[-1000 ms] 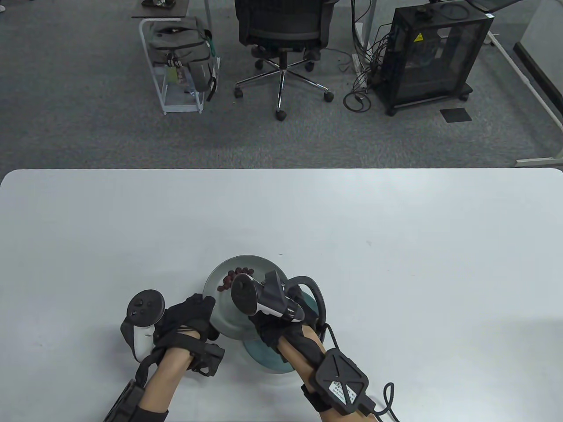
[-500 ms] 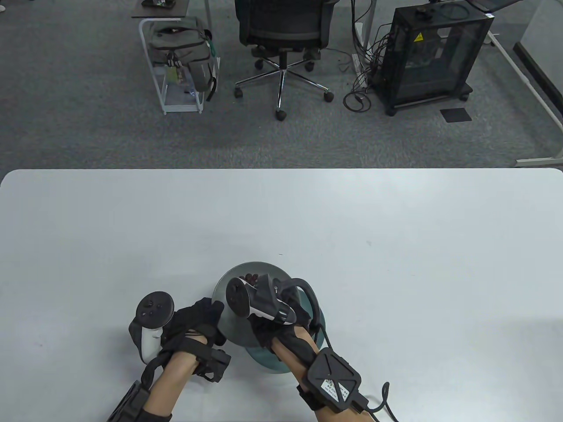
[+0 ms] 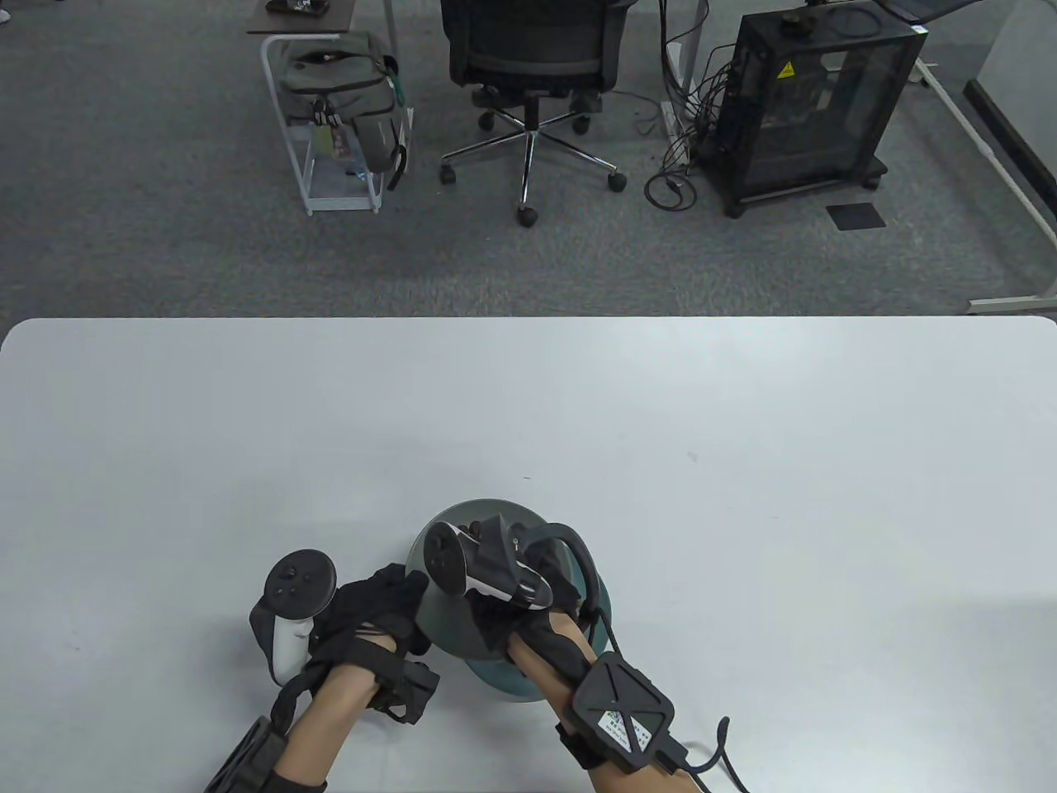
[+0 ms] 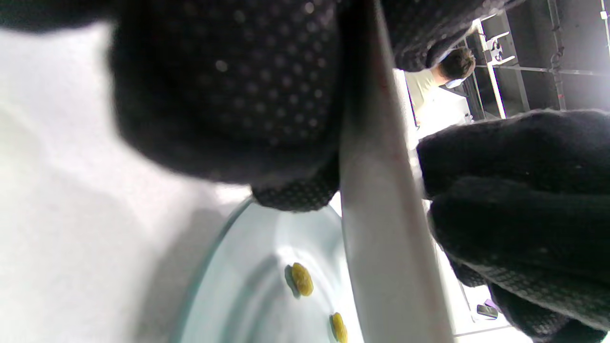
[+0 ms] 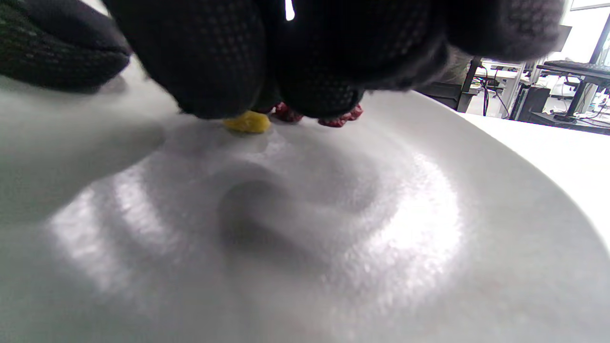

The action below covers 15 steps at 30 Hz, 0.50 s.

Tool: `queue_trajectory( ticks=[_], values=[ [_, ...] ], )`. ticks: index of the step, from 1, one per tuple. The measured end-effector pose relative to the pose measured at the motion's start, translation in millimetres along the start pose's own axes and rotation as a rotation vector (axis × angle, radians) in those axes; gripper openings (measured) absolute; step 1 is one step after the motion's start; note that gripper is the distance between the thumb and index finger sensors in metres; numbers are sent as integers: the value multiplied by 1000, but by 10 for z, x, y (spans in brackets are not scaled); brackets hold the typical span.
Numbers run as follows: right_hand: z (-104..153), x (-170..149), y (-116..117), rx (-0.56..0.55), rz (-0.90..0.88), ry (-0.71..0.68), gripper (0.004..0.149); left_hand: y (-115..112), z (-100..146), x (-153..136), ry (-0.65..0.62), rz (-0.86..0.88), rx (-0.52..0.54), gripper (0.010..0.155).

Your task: Pick raisins with hand pinch into plate

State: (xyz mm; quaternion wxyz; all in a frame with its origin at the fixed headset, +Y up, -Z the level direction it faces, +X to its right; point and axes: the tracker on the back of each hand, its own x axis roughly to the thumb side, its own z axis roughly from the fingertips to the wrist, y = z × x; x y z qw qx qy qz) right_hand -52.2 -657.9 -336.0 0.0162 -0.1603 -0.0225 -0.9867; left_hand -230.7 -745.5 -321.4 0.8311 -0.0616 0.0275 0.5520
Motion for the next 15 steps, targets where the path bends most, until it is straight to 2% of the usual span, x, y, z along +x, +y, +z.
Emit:
queue_trajectory(
  ticks=[15],
  values=[
    [-5, 12, 23, -7, 5, 0, 48, -15, 4, 10, -4, -4, -6, 51]
  ],
)
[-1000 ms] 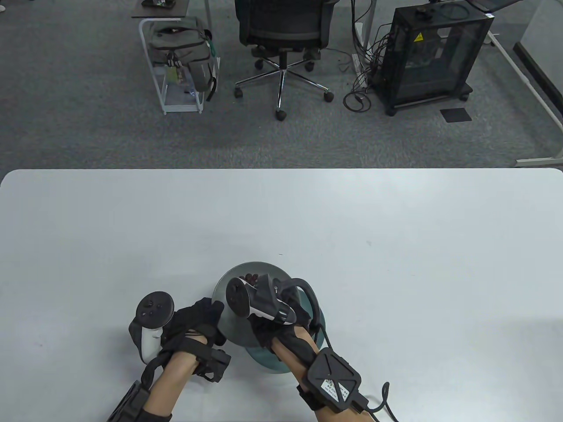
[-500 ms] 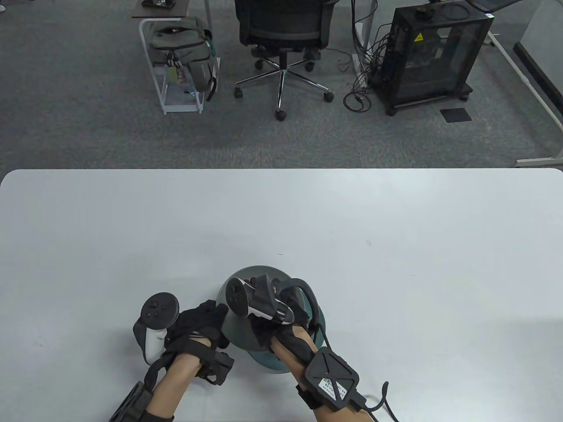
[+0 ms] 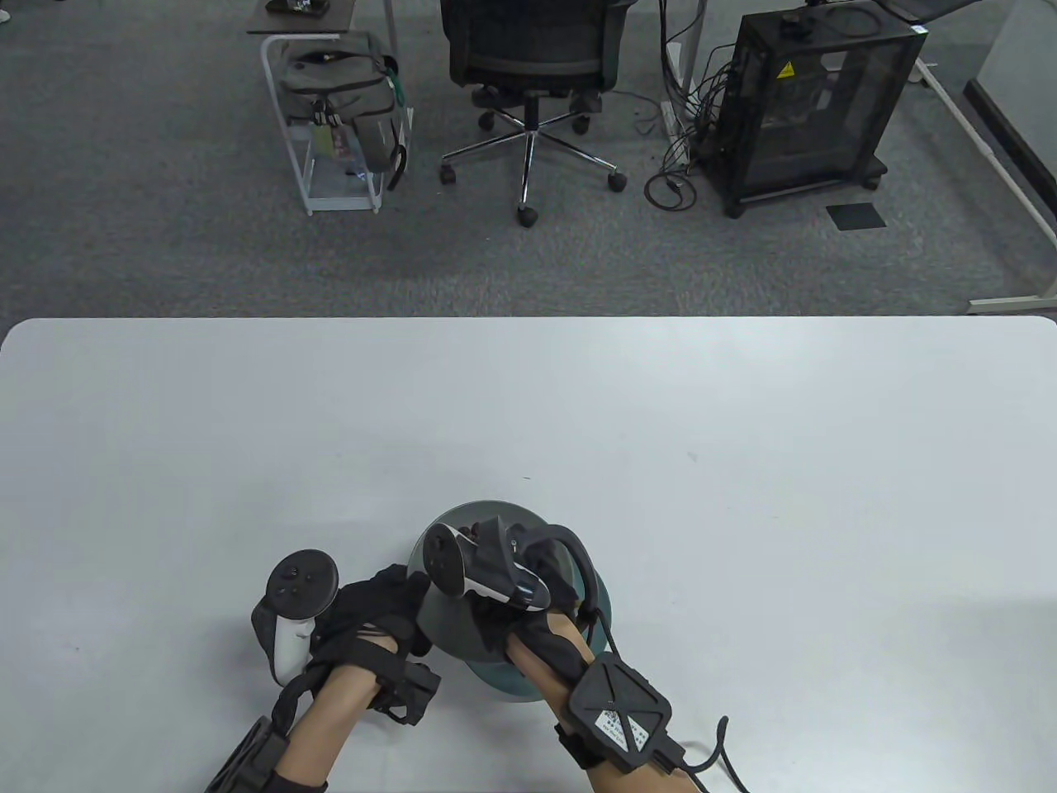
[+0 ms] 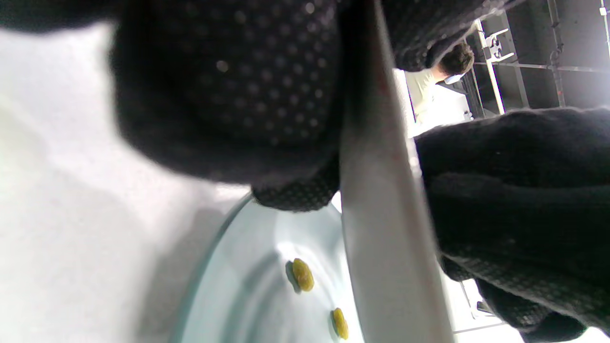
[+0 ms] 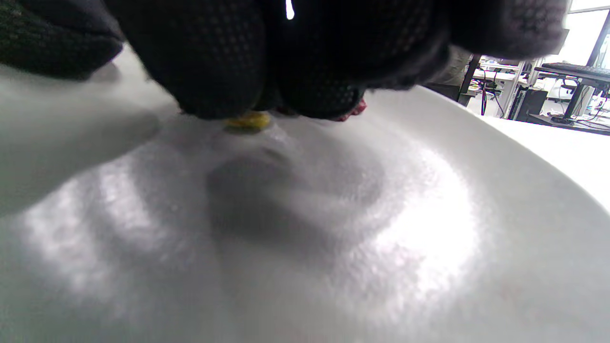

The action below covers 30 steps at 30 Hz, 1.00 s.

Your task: Pick raisins with hand pinch into plate

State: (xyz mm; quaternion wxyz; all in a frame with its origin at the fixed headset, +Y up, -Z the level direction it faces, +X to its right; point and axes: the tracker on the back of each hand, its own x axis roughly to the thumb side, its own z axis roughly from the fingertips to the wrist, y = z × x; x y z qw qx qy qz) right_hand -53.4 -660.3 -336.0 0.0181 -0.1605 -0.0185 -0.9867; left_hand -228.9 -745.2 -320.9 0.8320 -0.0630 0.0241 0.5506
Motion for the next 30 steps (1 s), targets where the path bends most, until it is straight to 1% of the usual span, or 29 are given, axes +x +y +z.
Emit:
queue_trajectory(
  ticks=[10, 21, 27, 30],
  values=[
    [-8, 33, 36, 2, 29, 1, 47, -3, 2, 5, -4, 8, 2, 51],
    [-5, 58, 41, -24, 39, -10, 43, -5, 3, -2, 2, 24, -3, 52],
    [6, 51, 42, -28, 24, -11, 45, 8, 8, 2, 5, 28, 5, 52],
    [22, 20, 18, 6, -25, -20, 49, 31, 8, 2, 6, 28, 18, 52]
  ],
)
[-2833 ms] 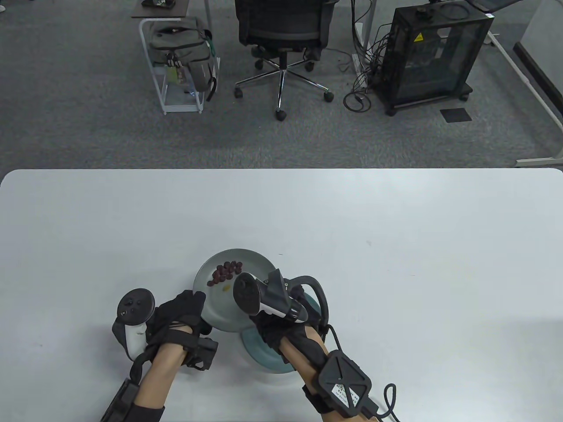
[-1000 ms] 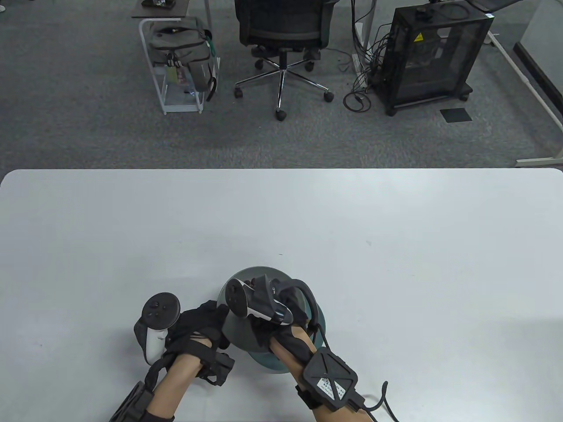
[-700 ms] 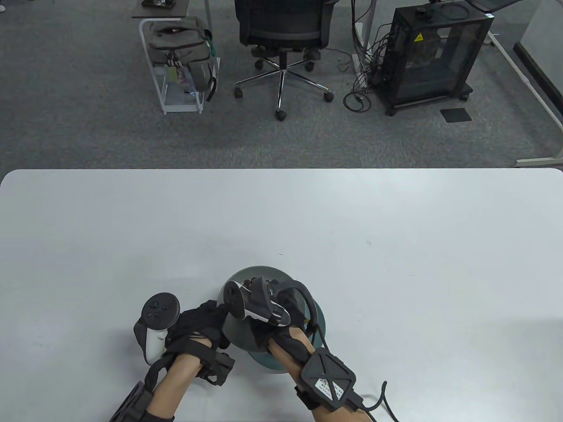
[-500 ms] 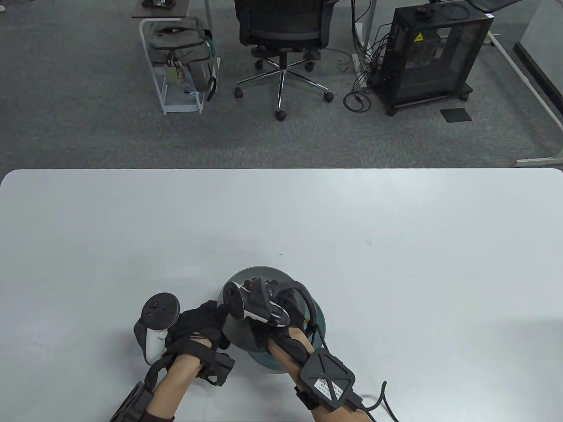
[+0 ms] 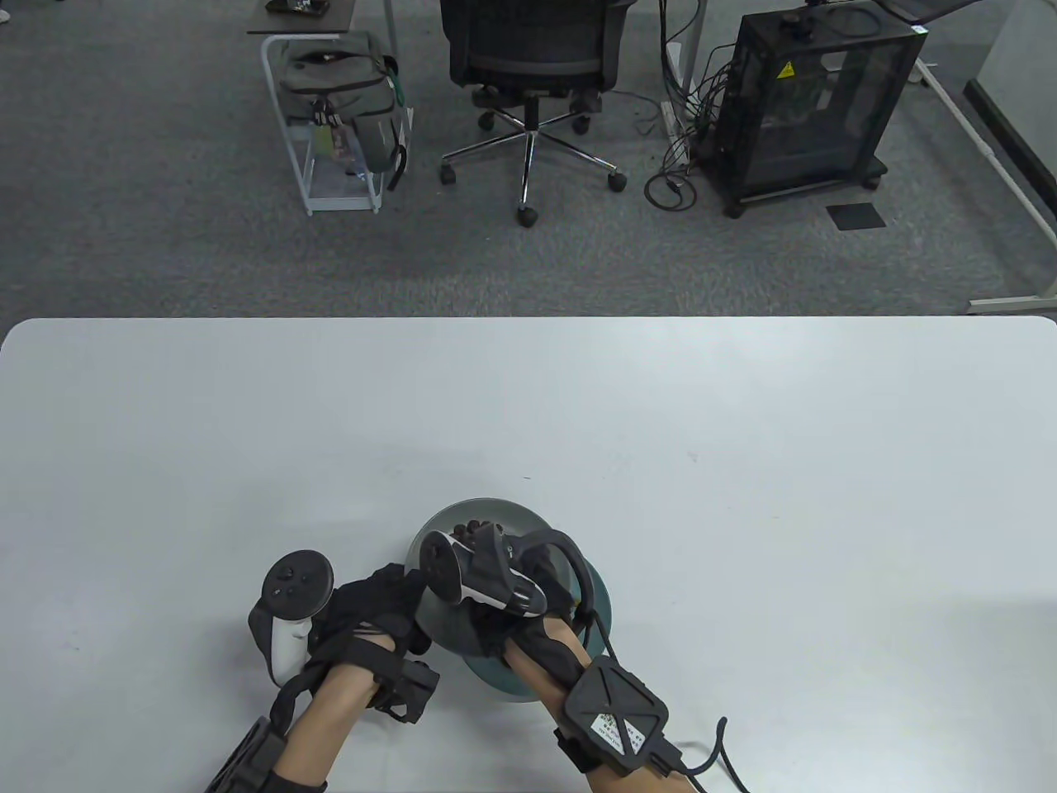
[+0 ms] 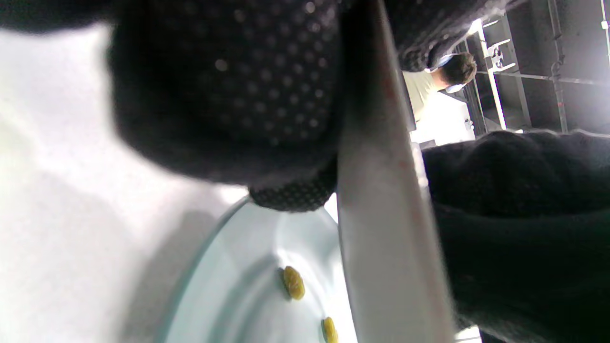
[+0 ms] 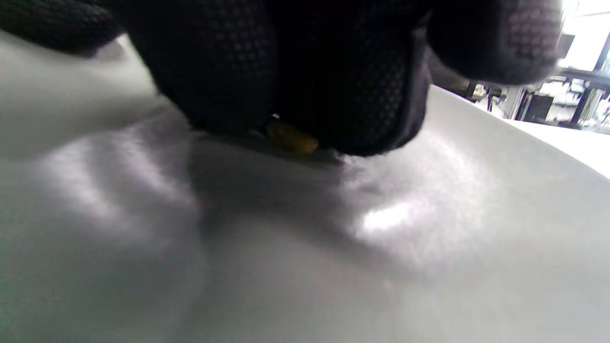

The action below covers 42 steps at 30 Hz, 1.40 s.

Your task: Pick raisins with hand pinch into plate

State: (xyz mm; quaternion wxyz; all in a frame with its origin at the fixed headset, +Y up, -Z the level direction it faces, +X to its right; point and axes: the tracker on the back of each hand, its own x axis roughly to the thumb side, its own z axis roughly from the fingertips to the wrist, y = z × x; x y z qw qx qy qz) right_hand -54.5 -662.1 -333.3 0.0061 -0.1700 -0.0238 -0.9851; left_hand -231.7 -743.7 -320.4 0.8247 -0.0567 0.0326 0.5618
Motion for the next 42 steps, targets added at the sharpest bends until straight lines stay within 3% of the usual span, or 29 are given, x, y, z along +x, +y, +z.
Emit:
queue_trajectory(
  ticks=[3, 13, 24, 35, 42],
  values=[
    [16, -8, -13, 29, -10, -14, 53, 18, 1, -8, 5, 15, 4, 52],
    [22, 45, 17, -58, 48, -10, 48, 29, -4, -42, 24, 68, -2, 52],
    [-6, 11, 64, -32, 16, -18, 51, 27, -12, -44, 36, 38, 1, 52],
    [105, -128, -213, -111, -77, 2, 50, 161, -45, -91, 66, 49, 75, 52],
    [123, -291, -264, -87, -107, 43, 49, 349, -91, -190, 119, 94, 149, 52]
  ],
)
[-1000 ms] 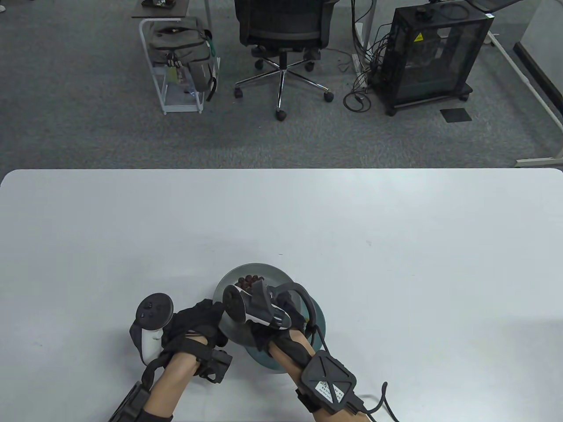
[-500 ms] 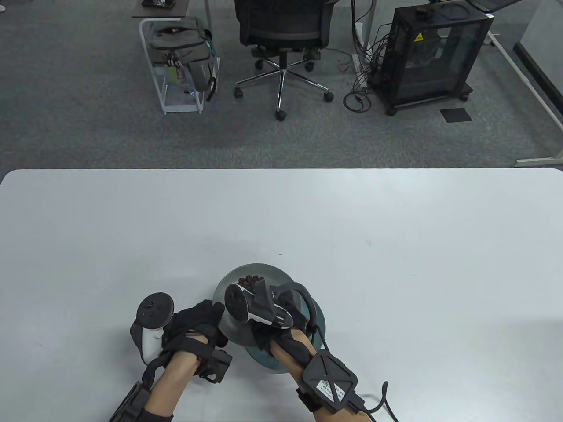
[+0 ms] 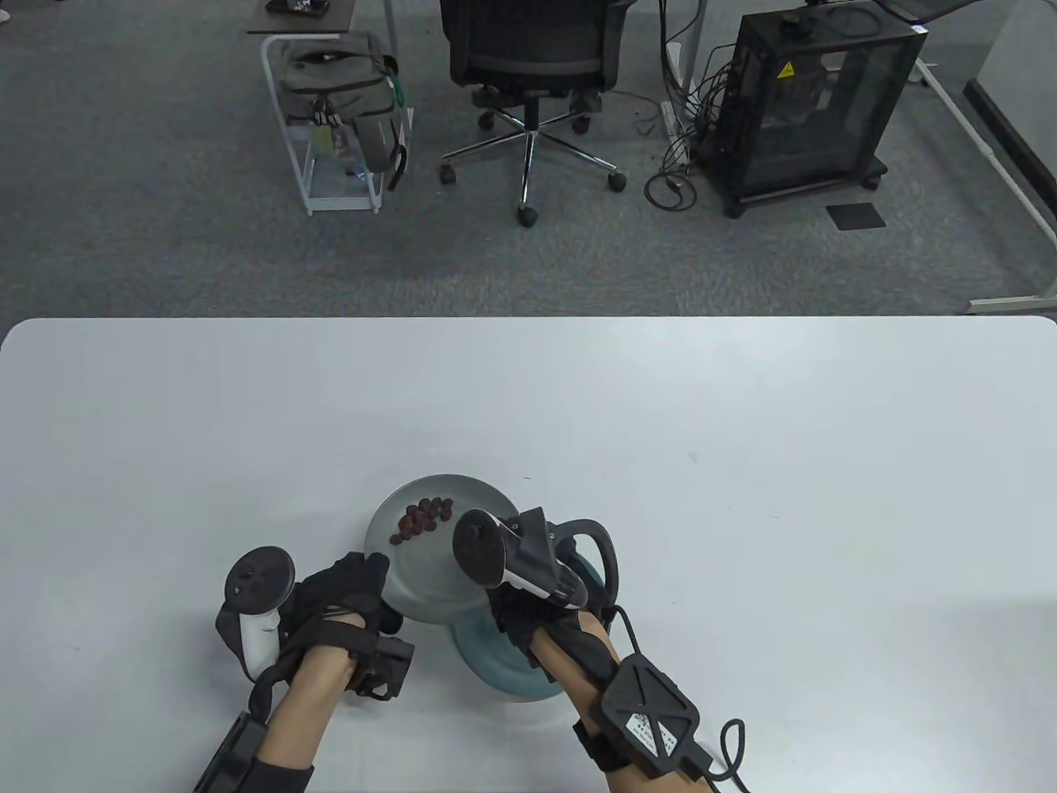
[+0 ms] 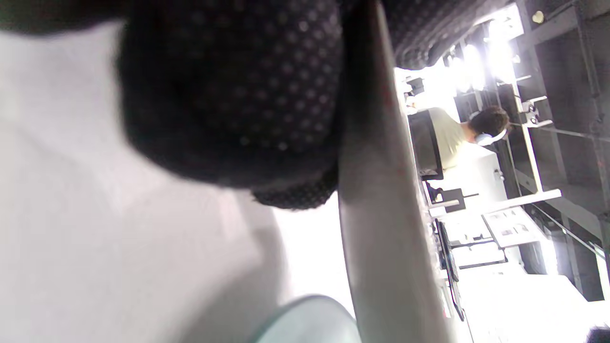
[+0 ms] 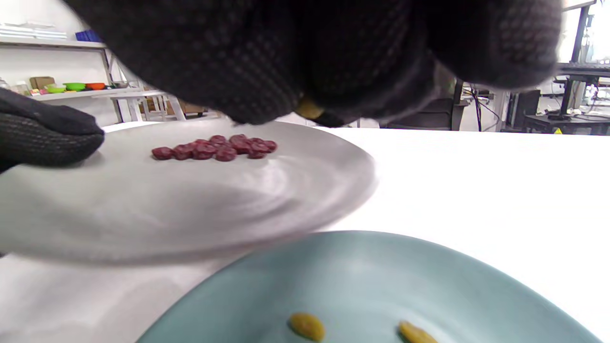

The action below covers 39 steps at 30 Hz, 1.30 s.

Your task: Pick raisins with hand pinch into plate

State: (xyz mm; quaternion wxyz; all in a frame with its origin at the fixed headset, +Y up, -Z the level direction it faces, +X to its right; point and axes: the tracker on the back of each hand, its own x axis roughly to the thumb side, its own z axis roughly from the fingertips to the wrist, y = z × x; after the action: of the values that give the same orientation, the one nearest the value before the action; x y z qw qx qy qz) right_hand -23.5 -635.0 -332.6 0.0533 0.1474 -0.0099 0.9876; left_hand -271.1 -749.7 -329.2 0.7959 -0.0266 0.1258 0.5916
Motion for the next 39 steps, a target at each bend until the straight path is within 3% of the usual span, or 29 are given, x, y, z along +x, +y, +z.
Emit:
queue_trajectory(
  ticks=[13, 21, 32, 39],
  values=[
    [-30, 21, 586, 166, 36, -10, 46, 254, -51, -44, 26, 57, 114, 52],
    [-61, 158, 799, 212, 112, -32, 44, 280, -53, -41, 26, 63, 121, 52],
    [-64, 197, 833, 212, 113, -43, 44, 298, -60, -48, 27, 51, 137, 52],
    [-18, 86, 662, 170, 73, -24, 45, 315, -58, -47, 34, 59, 145, 52]
  ],
)
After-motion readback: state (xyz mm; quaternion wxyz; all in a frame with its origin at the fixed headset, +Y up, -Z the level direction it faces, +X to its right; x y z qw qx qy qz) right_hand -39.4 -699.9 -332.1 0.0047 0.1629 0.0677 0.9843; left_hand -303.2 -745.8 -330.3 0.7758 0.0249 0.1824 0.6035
